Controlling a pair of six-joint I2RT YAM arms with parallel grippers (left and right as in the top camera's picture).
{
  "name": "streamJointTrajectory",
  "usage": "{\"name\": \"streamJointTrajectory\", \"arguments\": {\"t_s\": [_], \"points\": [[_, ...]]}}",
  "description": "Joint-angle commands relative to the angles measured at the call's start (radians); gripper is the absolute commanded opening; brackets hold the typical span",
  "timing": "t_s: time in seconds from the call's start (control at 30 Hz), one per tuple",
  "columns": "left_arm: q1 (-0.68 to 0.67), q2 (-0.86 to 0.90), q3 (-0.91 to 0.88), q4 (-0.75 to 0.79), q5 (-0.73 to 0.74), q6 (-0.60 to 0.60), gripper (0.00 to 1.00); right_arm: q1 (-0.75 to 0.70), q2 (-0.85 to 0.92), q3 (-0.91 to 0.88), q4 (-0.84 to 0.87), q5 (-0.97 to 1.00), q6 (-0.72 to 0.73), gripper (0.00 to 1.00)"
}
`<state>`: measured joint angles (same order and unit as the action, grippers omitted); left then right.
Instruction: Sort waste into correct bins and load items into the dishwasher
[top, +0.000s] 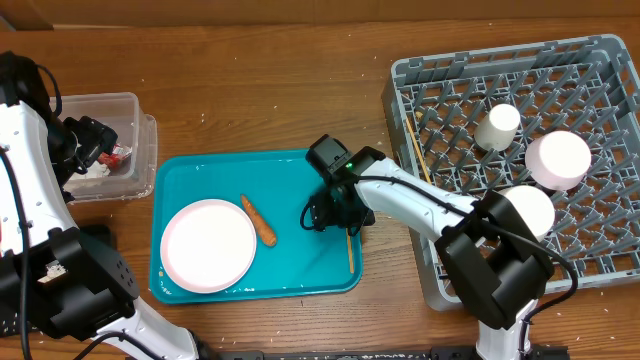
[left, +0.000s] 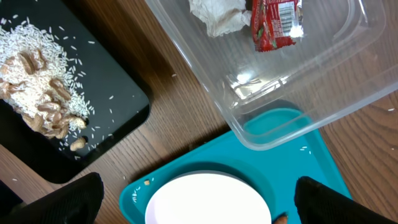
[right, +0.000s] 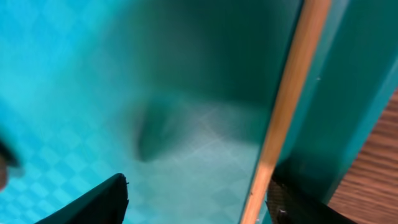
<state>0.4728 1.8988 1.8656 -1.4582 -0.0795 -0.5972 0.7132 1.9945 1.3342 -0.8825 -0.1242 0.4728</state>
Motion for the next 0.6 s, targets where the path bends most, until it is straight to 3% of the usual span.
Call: {"name": "streamJointTrajectory", "arguments": {"t_s": [0.0, 0.23, 0.3, 0.4, 0.57], "points": [[-0.002, 0.003, 0.019, 0.000, 0.002, -0.009, 1.00, 0.021, 0.051, -0.005, -0.002, 0.156, 0.020, 0.66], [-0.002, 0.003, 0.019, 0.000, 0.002, -0.009, 1.00, 0.055, 0.100, -0.003, 0.006, 0.156, 0.090, 0.40], [-0.002, 0.003, 0.019, 0.000, 0.002, -0.009, 1.00, 0.055, 0.100, 0.006, -0.014, 0.156, 0.130, 0.25], [-0.002, 0.003, 0.019, 0.000, 0.002, -0.010, 1.00, 0.055, 0.100, 0.031, -0.040, 0.153, 0.133, 0.12], [-0.002, 0.003, 0.019, 0.000, 0.002, -0.009, 1.00, 0.055, 0.100, 0.142, -0.132, 0.152, 0.134, 0.04]]}}
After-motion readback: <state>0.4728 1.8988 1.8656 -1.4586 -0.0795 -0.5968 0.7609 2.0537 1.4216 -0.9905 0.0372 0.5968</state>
